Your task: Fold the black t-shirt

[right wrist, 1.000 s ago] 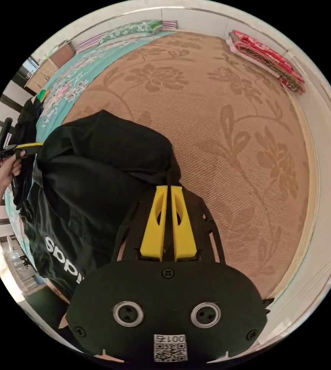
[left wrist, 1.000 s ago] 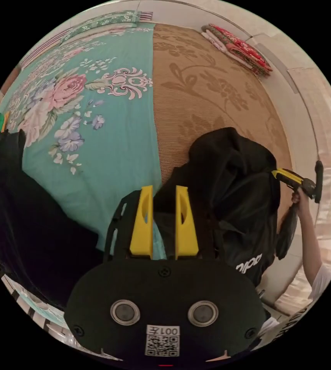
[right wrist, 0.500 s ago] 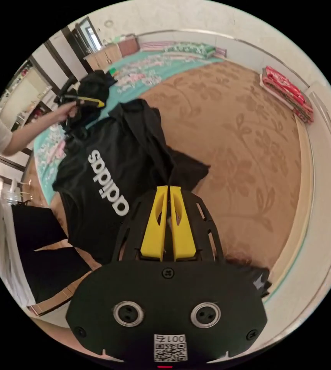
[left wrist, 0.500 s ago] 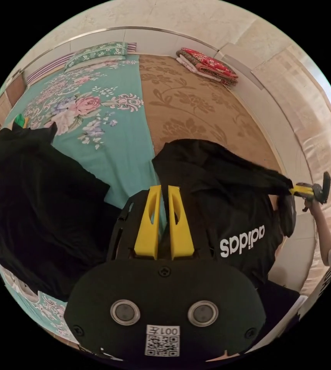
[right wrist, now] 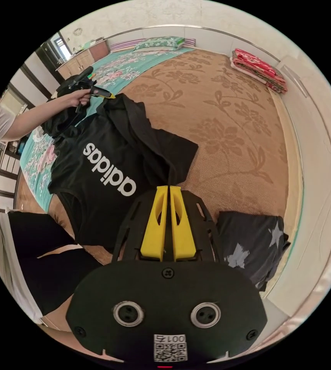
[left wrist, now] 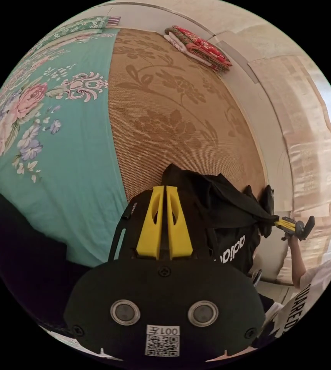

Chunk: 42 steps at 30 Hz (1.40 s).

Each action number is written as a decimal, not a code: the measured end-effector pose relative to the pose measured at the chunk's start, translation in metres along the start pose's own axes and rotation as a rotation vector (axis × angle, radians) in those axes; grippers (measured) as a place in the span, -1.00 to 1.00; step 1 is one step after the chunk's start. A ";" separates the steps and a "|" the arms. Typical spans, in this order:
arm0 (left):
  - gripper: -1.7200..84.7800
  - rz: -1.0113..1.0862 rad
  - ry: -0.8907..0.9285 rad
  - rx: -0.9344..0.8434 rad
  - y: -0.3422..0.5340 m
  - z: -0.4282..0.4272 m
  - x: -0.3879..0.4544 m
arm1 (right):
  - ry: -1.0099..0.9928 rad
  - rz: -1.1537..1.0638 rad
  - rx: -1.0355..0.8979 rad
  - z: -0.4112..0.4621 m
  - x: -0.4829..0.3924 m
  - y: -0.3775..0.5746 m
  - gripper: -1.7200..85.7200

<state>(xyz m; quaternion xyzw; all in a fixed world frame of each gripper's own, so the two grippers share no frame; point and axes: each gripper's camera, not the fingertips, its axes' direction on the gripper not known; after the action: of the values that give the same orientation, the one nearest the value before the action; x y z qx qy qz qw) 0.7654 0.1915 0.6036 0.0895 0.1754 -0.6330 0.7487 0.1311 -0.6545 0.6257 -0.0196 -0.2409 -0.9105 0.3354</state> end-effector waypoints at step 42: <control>-0.97 -0.360 -0.175 0.252 -0.254 0.032 0.020 | 0.164 0.428 0.095 0.014 0.283 -0.320 -0.93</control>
<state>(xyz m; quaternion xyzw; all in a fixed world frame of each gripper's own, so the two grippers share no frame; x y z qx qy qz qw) 0.5241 0.1154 0.6477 0.0945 0.0426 -0.7786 0.6189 -0.2880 -0.6078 0.5578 0.0197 -0.2457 -0.8047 0.5400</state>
